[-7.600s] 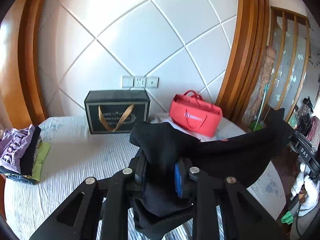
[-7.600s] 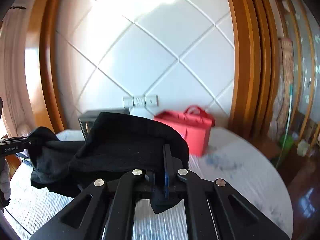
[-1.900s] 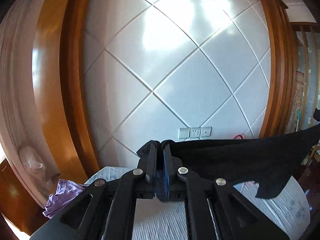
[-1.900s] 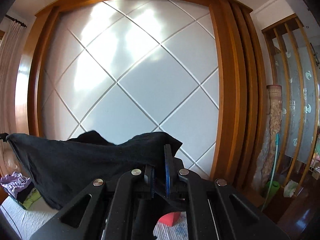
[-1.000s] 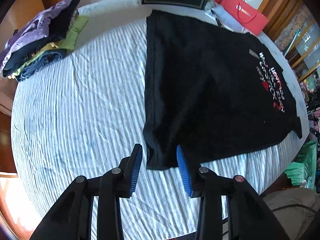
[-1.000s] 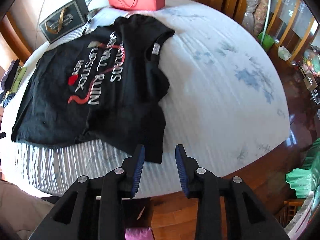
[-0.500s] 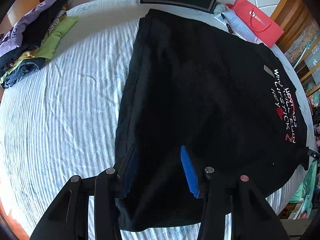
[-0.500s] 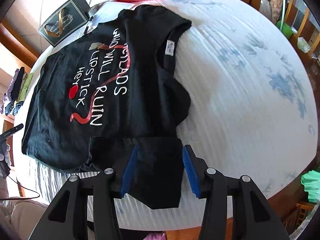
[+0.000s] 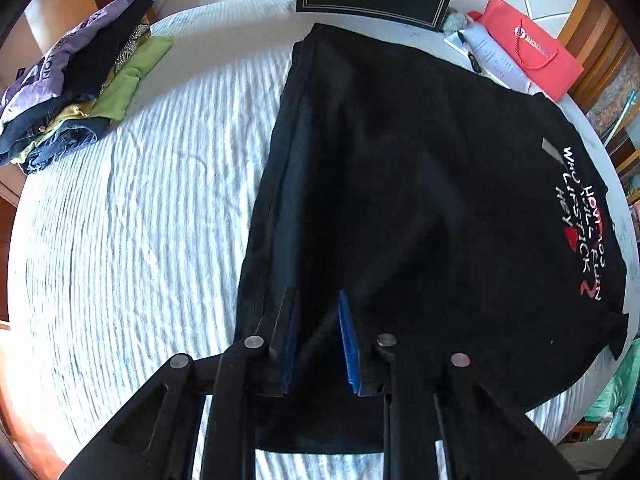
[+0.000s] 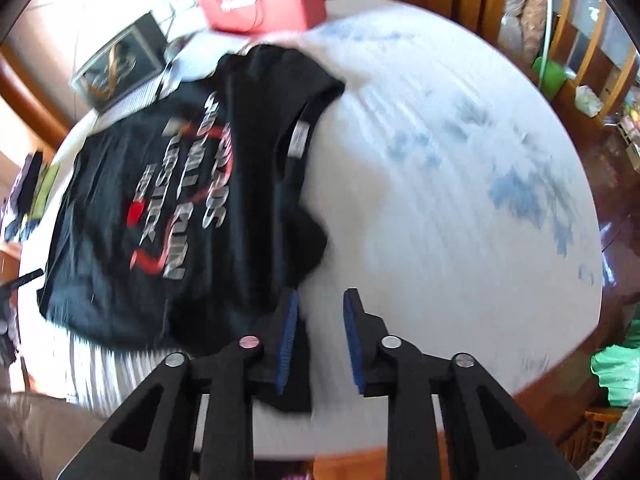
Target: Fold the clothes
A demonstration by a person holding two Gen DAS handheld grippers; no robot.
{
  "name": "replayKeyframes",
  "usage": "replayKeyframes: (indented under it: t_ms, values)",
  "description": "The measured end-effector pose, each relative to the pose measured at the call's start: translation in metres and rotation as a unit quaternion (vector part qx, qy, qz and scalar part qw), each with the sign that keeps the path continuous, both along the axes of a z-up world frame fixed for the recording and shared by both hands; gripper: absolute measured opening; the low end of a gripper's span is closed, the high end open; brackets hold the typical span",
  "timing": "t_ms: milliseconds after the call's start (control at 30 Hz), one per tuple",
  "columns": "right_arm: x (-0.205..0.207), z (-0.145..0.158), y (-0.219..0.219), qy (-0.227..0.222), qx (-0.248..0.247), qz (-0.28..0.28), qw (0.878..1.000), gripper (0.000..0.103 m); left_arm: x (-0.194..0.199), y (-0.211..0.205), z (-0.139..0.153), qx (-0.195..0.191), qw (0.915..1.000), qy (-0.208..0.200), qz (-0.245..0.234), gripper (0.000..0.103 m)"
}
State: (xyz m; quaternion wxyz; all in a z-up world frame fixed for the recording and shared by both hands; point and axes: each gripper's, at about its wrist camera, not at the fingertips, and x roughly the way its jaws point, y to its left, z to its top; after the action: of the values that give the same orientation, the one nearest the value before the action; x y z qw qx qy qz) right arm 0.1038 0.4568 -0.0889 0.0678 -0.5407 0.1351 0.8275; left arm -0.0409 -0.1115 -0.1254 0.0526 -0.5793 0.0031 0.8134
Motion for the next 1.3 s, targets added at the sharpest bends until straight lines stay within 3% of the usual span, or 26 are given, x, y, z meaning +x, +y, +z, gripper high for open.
replayKeyframes:
  t_ms: [167,233,300,333,367,400,500,633,700,767,800,833,900,1133,1233,1300]
  values:
    - [-0.031,-0.028,0.003,-0.020,-0.018,0.036,0.999,0.025,-0.002,0.016,-0.008,0.004,0.9999,-0.009,0.011,0.024]
    - [-0.041,-0.040,0.001,-0.029,-0.025,0.049,0.998,0.031,0.000,0.021,-0.013,0.002,0.9998,-0.013,0.016,0.024]
    - [-0.048,-0.049,-0.003,-0.038,-0.018,0.064,0.997,0.031,0.003,0.026,-0.021,-0.004,0.9996,-0.021,0.019,0.024]
    - [-0.051,-0.049,-0.007,-0.041,0.000,0.071,0.997,0.019,0.005,0.028,-0.024,-0.012,0.9994,-0.025,0.020,0.024]
    - [-0.053,-0.046,-0.009,-0.046,0.019,0.077,0.996,0.007,0.007,0.030,-0.023,-0.022,0.9993,-0.022,0.019,0.023]
    - [-0.052,-0.038,-0.010,-0.050,0.039,0.076,0.995,0.003,0.009,0.033,-0.022,-0.031,0.9992,-0.020,0.018,0.022]
    - [-0.030,-0.003,0.007,-0.057,0.099,0.049,0.992,0.003,0.014,0.034,-0.019,-0.034,0.9989,-0.019,0.028,0.022]
    - [-0.007,-0.002,0.060,-0.139,0.161,-0.008,0.977,0.005,0.011,0.035,-0.010,-0.030,0.9989,-0.025,0.026,0.022]
    - [-0.012,0.004,0.079,-0.132,0.142,-0.025,0.981,0.006,0.004,0.036,-0.001,-0.021,0.9991,-0.028,0.022,0.022]
    - [-0.035,0.020,0.078,-0.089,0.118,-0.010,0.989,0.007,-0.010,0.037,0.016,-0.016,0.9996,-0.011,0.019,0.023]
    - [-0.049,0.027,0.074,-0.067,0.110,0.002,0.992,0.014,-0.021,0.038,0.025,-0.014,0.9997,0.002,0.018,0.028]
    - [-0.065,0.034,0.070,-0.048,0.103,0.016,0.993,0.026,-0.034,0.038,0.034,-0.010,0.9997,0.017,0.017,0.038]
    - [-0.104,0.043,0.060,-0.016,0.093,0.049,0.994,0.037,-0.064,0.039,0.049,0.001,0.9989,0.043,0.016,0.053]
    - [-0.246,0.038,0.029,0.033,0.056,0.121,0.991,0.040,-0.180,0.042,0.064,0.031,0.9980,0.054,0.015,0.055]
    - [-0.300,0.026,0.020,0.038,0.037,0.129,0.990,0.054,-0.221,0.036,0.038,0.023,0.9989,0.042,0.002,0.055]
    - [-0.331,0.016,0.018,0.032,0.034,0.135,0.990,0.055,-0.248,0.031,0.017,0.015,0.9993,0.034,-0.008,0.055]
